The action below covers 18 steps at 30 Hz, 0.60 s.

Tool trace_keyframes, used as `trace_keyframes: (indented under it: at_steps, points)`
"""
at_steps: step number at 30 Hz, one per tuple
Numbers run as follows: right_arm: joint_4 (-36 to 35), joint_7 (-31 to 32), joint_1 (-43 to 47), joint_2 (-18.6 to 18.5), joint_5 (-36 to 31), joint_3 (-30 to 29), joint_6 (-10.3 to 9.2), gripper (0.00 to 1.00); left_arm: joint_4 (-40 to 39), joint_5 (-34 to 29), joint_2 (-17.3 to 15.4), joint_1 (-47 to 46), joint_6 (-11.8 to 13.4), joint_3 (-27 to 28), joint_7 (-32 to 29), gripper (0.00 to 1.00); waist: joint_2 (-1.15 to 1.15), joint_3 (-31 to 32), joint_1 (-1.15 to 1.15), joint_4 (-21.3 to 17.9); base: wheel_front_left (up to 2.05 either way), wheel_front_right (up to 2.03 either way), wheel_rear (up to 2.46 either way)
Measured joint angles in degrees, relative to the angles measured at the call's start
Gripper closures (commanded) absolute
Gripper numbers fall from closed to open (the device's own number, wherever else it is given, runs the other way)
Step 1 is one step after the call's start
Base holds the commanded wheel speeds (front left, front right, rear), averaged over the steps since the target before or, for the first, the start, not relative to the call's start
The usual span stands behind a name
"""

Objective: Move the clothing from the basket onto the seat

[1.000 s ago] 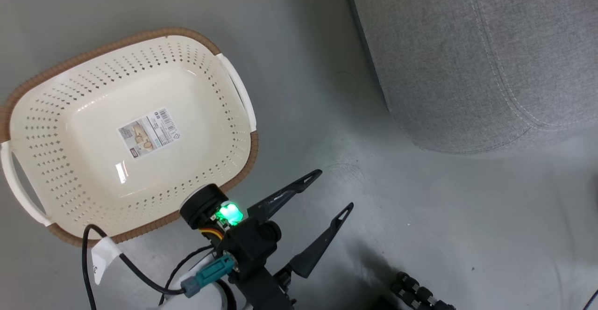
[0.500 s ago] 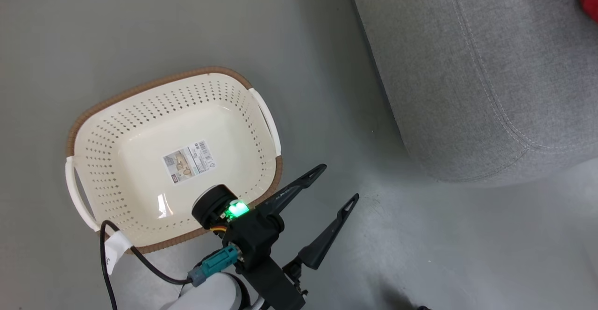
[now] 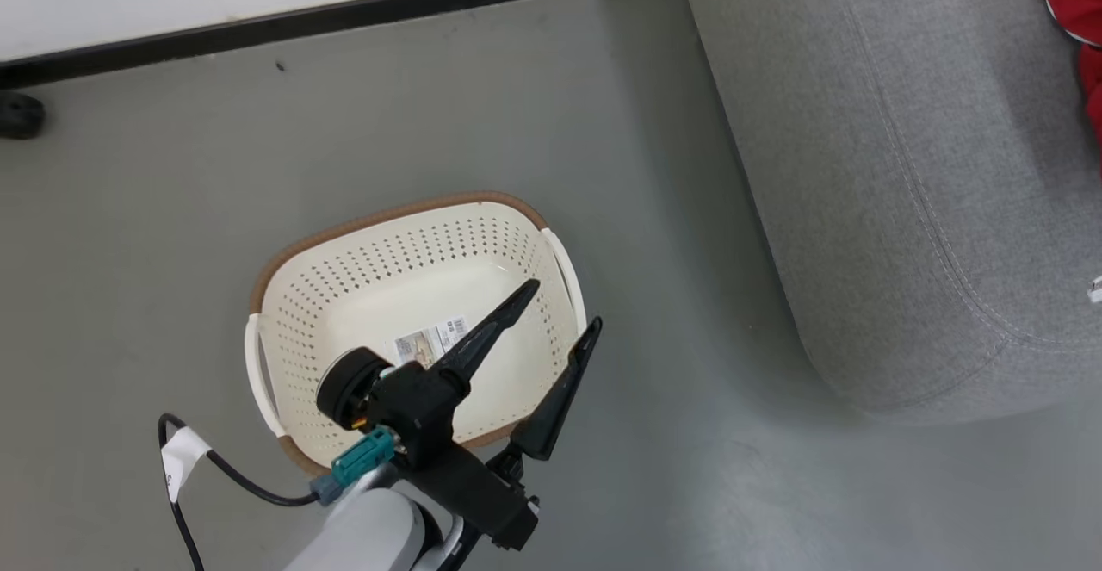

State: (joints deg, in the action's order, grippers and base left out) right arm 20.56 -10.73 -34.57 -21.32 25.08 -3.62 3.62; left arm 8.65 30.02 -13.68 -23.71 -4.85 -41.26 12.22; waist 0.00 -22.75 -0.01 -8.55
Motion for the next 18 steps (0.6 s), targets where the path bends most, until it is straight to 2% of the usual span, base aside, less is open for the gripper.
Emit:
trace_keyframes:
  at_steps: [18]
  points:
    - [-9.17, -0.45, 14.98, 4.77, -0.16, 3.22, 0.00, 0.00, 5.56, 2.69, 0.04, 6.31, 8.01, 9.90, 1.77, 0.00, 0.00, 11.06, 0.00, 8.58, 0.00, 0.00, 0.00]
